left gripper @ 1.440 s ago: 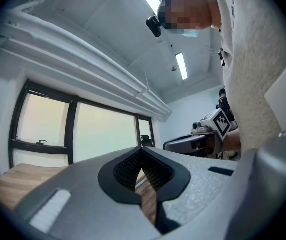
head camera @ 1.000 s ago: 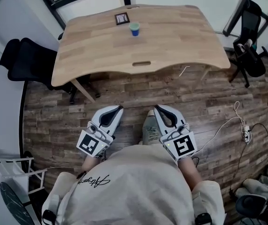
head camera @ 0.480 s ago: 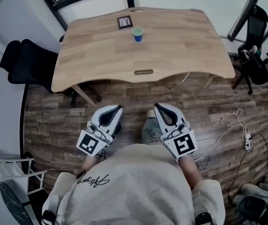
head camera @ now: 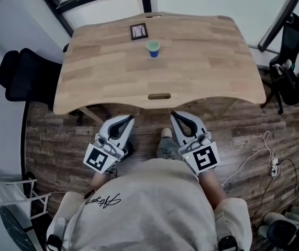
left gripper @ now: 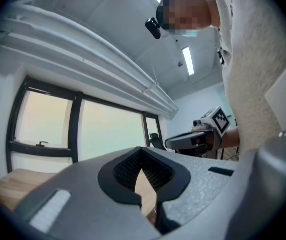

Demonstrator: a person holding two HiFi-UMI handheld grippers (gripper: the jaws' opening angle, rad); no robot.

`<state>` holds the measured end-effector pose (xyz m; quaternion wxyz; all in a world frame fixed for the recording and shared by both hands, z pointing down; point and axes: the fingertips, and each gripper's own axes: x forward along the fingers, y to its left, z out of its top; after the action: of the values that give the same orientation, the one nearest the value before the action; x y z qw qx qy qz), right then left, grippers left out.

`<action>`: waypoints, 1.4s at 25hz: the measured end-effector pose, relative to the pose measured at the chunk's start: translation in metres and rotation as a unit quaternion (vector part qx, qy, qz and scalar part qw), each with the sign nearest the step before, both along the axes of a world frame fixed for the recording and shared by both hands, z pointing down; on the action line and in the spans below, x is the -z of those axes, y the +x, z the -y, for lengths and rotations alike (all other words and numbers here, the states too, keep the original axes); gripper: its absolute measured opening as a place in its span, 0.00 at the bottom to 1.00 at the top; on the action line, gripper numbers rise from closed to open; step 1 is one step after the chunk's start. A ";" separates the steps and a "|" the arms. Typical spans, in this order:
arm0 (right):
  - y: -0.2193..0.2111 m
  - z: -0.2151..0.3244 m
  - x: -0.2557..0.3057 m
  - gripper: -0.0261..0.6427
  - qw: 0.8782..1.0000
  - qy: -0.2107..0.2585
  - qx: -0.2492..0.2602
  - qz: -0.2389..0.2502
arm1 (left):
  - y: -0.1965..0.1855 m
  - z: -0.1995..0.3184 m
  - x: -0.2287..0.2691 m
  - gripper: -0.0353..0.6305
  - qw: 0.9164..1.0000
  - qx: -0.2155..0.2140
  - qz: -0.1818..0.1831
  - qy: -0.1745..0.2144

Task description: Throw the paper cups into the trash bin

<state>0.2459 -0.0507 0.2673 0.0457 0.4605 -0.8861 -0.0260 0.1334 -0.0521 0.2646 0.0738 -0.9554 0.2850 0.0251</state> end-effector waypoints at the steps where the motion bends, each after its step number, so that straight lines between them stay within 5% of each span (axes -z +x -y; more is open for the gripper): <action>1: 0.001 0.009 0.001 0.06 1.000 0.002 0.003 0.002 | 0.002 0.008 0.002 0.06 1.000 -0.003 -0.002 0.007; 35: 0.039 0.244 0.008 0.05 0.997 -0.004 0.073 0.007 | 0.043 0.233 0.011 0.06 0.998 0.064 -0.006 0.009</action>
<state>0.2847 -0.2949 0.2596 0.0397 0.3950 -0.9175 -0.0223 0.1769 -0.2853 0.2540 0.0821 -0.9343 0.3456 0.0286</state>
